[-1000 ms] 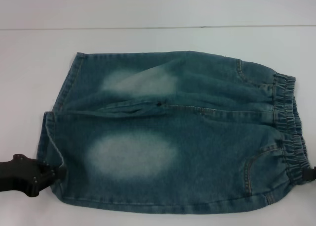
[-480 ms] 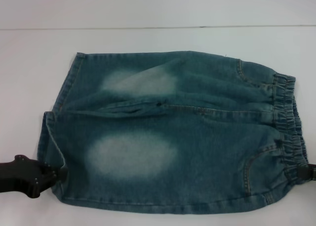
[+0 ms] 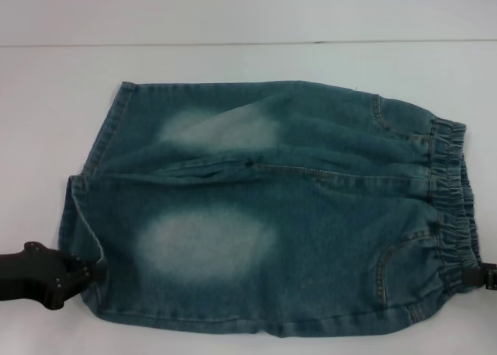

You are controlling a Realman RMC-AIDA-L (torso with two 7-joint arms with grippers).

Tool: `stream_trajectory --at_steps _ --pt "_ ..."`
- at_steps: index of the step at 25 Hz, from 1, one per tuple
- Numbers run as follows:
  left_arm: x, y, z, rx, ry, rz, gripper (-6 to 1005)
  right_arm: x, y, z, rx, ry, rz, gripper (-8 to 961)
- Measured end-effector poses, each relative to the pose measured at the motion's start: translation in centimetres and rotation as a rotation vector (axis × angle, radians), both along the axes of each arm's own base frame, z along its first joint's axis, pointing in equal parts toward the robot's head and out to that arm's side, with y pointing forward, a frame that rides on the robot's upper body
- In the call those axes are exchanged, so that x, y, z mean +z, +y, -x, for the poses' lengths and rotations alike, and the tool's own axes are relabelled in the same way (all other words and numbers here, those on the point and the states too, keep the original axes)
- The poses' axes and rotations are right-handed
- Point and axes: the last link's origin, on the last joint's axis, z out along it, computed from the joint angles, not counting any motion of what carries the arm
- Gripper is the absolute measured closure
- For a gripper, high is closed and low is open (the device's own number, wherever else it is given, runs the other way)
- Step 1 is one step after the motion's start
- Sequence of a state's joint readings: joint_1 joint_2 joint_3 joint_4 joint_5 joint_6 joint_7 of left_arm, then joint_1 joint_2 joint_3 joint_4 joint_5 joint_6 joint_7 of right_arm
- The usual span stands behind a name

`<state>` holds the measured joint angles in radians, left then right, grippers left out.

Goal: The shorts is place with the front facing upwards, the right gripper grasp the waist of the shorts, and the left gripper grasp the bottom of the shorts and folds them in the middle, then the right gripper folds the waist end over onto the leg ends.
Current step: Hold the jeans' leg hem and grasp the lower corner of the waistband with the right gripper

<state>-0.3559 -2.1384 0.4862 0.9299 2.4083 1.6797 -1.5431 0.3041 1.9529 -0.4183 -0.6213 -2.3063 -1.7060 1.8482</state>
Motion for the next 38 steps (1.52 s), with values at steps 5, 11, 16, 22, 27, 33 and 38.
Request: stream_trajectory --at_steps 5,11,16,22,27,33,38 --pt "0.0 0.1 -0.1 -0.005 -0.001 0.001 949 0.1 0.0 -0.1 -0.023 -0.007 0.022 37" --pt "0.0 0.3 -0.3 -0.01 -0.003 0.003 949 0.5 0.3 -0.6 -0.053 -0.049 0.023 37" --pt "0.0 0.3 -0.4 -0.013 -0.003 0.003 949 0.5 0.9 -0.1 -0.038 -0.051 0.024 37" --pt "0.0 0.3 -0.4 -0.014 -0.004 0.005 950 0.3 1.2 0.3 -0.022 -0.041 0.033 37" --pt "0.0 0.5 -0.5 -0.018 -0.004 0.005 950 0.1 1.4 0.8 -0.001 -0.027 0.047 36" --pt "0.0 0.5 -0.5 -0.019 -0.003 0.005 950 -0.1 1.5 1.0 0.005 -0.023 0.062 37" --pt "0.0 0.5 -0.5 -0.019 -0.002 0.005 950 0.2 1.5 0.9 0.004 -0.034 0.06 66"
